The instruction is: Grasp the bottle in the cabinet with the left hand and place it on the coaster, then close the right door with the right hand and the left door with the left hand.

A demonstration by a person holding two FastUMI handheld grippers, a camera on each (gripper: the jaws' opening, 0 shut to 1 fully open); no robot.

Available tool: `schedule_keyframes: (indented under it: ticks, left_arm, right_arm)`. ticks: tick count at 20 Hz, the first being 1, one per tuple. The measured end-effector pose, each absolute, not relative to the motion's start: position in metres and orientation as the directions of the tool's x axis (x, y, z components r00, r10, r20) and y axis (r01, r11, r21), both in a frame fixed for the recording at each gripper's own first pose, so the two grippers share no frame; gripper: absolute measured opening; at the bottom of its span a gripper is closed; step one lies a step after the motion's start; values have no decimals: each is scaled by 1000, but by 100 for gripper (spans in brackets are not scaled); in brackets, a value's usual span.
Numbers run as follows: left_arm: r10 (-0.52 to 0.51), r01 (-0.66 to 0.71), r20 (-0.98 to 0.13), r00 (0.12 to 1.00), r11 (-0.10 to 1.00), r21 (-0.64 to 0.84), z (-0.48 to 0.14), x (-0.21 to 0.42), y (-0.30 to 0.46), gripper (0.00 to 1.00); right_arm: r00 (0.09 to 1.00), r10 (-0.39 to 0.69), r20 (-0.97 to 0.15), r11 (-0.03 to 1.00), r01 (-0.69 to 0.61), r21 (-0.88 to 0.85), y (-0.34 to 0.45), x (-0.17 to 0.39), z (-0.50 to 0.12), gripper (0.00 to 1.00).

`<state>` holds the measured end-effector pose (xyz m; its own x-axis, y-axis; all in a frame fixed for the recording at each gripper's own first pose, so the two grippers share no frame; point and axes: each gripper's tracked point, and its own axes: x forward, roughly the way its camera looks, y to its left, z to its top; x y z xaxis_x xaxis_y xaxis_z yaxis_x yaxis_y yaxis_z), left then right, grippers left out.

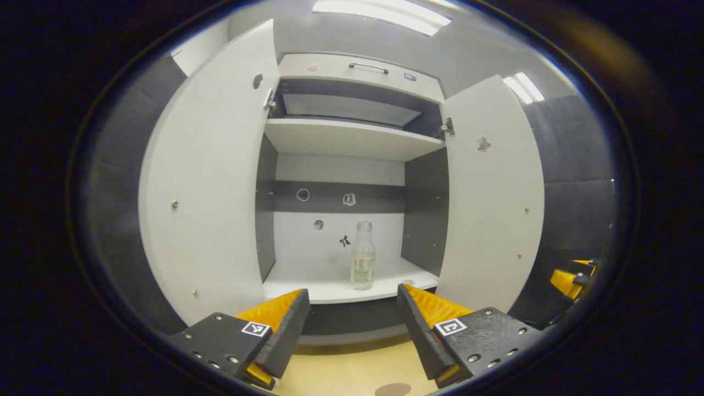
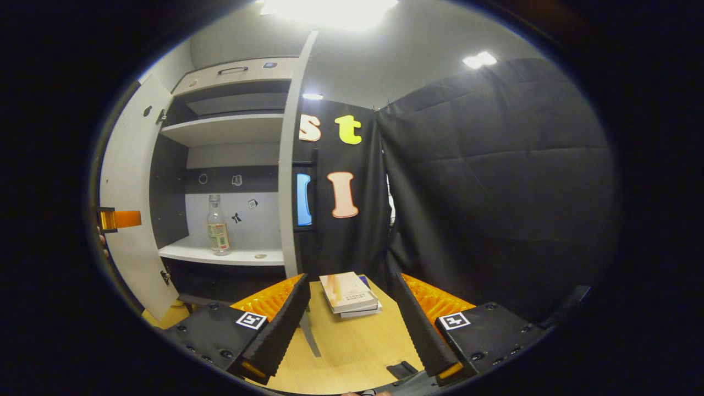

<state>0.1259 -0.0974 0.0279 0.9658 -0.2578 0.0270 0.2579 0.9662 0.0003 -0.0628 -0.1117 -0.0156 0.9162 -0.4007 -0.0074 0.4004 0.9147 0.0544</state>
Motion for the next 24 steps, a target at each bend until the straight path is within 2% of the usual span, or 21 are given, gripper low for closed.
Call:
schedule_keyframes:
  ticks: [4, 8, 13, 20, 23, 24]
  left_arm:
    - [-301, 300, 54, 952, 954, 20, 47, 177, -121, 94]
    - [-298, 299, 62, 952, 954, -2, 57, 230, -132, 94]
    - [-292, 290, 40, 955, 956, 48, 54, 292, -146, 93]
    - [-297, 296, -2, 955, 954, 44, 42, 365, -172, 93]
    - [-305, 305, -8, 952, 950, 60, 35, 383, -181, 91]
    - [-303, 303, -4, 953, 951, 62, 36, 388, -181, 82]
  right_arm:
    - [867, -498, -28, 863, 499, 78, -146, -78, -22, 98]
    - [816, -576, -46, 811, 577, 96, -178, -87, -23, 98]
    - [765, -641, -60, 760, 644, 91, -218, -86, -23, 96]
    - [717, -696, -42, 713, 696, 79, -263, -69, -14, 98]
    - [713, -700, -43, 710, 701, 77, -273, -58, -15, 98]
    - [713, -700, -44, 709, 701, 73, -277, -54, -16, 98]
